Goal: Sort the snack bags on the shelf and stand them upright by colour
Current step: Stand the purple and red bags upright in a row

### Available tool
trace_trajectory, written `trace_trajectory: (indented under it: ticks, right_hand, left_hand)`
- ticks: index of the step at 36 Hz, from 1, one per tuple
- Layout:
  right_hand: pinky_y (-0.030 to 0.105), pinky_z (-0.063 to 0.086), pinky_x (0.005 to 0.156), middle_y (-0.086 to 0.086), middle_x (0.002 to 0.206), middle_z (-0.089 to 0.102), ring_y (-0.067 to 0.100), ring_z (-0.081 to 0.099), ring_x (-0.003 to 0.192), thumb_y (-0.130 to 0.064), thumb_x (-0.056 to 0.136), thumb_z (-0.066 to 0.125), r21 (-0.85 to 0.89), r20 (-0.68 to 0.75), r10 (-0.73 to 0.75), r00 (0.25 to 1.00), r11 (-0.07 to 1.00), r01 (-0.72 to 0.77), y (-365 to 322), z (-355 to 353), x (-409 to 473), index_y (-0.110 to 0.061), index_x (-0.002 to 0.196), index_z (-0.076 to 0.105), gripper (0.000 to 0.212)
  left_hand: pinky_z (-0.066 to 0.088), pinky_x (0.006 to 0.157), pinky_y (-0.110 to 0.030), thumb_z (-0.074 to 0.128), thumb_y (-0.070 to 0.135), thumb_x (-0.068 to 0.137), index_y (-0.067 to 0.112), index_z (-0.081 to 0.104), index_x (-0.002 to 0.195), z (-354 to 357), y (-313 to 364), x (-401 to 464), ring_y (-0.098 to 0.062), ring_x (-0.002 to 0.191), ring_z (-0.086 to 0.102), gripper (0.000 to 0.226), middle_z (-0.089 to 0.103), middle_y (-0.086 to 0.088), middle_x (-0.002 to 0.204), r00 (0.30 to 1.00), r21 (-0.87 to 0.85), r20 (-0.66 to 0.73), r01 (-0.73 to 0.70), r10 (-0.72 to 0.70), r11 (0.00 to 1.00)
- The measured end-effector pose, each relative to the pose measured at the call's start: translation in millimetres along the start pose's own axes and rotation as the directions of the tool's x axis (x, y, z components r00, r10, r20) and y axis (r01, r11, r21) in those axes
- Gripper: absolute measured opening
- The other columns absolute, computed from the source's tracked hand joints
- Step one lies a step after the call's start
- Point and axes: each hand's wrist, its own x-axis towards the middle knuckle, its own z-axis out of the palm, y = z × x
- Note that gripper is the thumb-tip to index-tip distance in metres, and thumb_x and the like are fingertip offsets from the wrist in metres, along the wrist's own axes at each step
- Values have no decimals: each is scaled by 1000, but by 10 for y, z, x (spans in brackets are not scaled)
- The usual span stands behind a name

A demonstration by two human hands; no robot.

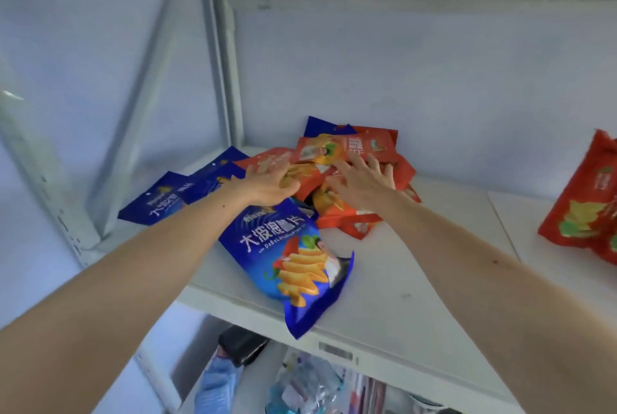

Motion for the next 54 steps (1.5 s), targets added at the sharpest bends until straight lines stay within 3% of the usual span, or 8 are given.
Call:
trace_trajectory:
  ticks: [11, 20, 24, 29, 33, 42, 49, 54]
  right_hand:
    - [75, -5, 108, -9, 162, -21, 40, -24, 145, -64, 96, 24, -38, 193, 138, 971, 990, -133, 55, 266, 604, -55, 149, -1, 59]
    - [65, 15, 115, 3, 165, -1, 42, 7, 148, -83, 82, 21, 165, 238, 356, 904, 902, -398, 420, 271, 392, -35, 155, 13, 87]
    - [66, 16, 113, 13, 161, 17, 45, 21, 144, -81, 80, 26, 63, 227, 449, 864, 879, -473, 471, 184, 312, -25, 154, 19, 93]
    - [69, 12, 111, 4, 163, 10, 41, 11, 147, -74, 87, 30, 36, 5, 337, 942, 941, -337, 252, 163, 282, -32, 153, 14, 80]
    - [69, 13, 112, -2, 164, -3, 40, 7, 148, -75, 89, 28, 14, 106, 293, 950, 955, -296, 189, 286, 292, -38, 154, 9, 77]
    - [63, 3, 116, 5, 164, 1, 37, -3, 149, -74, 91, 22, -57, -122, 140, 983, 987, -148, -255, 239, 441, -34, 153, 14, 75]
    - [63, 0, 116, 4, 164, 4, 34, 0, 150, -81, 86, 11, -96, 9, 84, 996, 992, -83, -373, 435, 514, -42, 154, 4, 79]
    - [64, 3, 116, 2, 163, 12, 31, 1, 150, -76, 90, 14, -59, 1, 121, 993, 991, -121, -234, 484, 507, -44, 152, 14, 70]
  left_hand:
    - [-3, 114, -66, 14, 74, 91, 40, -10, 152, 110, -69, 519, -25, 149, -13, 74, -20, 6, 161, 980, 119, 102, -182, 170, 976]
    - [16, 113, -64, 20, 72, 92, 28, 11, 154, -27, -207, 563, -34, 143, 29, 76, 24, -8, 160, 999, 119, -23, -34, 37, 992]
    - [0, 110, -71, 22, 76, 89, 44, -2, 152, -11, -264, 595, -38, 149, -4, 74, -6, 3, 164, 1000, 83, 6, -25, 24, 996]
    - [1, 117, -60, 22, 71, 93, 45, -7, 152, 91, -152, 510, -29, 149, -12, 71, -19, 5, 161, 973, -73, 120, -189, 197, 979]
    - [2, 115, -65, 16, 71, 93, 45, -5, 152, 72, -105, 447, -25, 150, -5, 68, -10, 8, 163, 978, -6, -7, -210, 210, 978]
    - [0, 114, -66, 3, 98, 62, 42, -6, 152, -78, -1049, 379, -38, 148, -10, 106, -8, -10, 163, 901, -173, 43, 432, -431, 885]
    - [6, 111, -70, 4, 109, 29, 56, -6, 145, 364, -1048, 708, -40, 149, 0, 128, 6, -2, 164, 932, -206, 190, 344, -307, 916]
    - [11, 114, -65, 11, 96, 64, 33, 3, 155, 200, -433, 493, -34, 148, 15, 111, 10, -6, 163, 970, -220, 148, 221, -192, 950]
